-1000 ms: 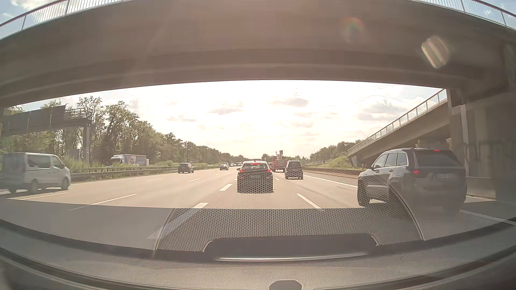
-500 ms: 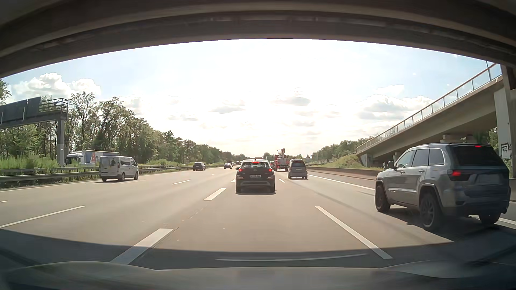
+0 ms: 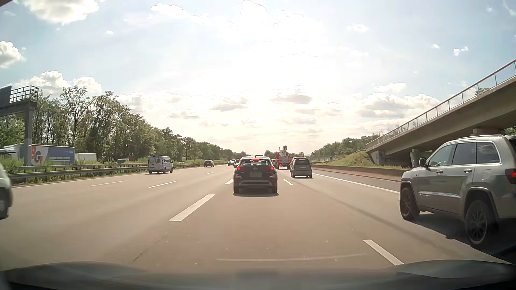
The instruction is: Follow the waypoints while adhering to traffic rules and regulations
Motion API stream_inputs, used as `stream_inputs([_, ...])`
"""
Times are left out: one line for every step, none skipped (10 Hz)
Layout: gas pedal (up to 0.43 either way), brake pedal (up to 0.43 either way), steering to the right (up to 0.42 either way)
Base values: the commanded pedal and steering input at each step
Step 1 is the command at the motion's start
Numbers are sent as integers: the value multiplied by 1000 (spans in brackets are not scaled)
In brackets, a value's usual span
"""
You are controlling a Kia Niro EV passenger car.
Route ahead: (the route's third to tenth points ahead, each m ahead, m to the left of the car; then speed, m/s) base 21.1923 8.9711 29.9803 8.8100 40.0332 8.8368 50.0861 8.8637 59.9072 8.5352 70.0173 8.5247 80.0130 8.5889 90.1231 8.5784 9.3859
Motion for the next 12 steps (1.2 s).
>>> stream_inputs([0,165,-6])
stream_inputs([0,177,-6])
stream_inputs([0,183,-6])
stream_inputs([0,189,-6])
stream_inputs([0,207,-6])
stream_inputs([0,232,-6])
stream_inputs([0,232,-6])
stream_inputs([0,250,-6])
stream_inputs([0,256,-6])
stream_inputs([0,250,-6])
stream_inputs([0,250,-6])
stream_inputs([0,256,-6])
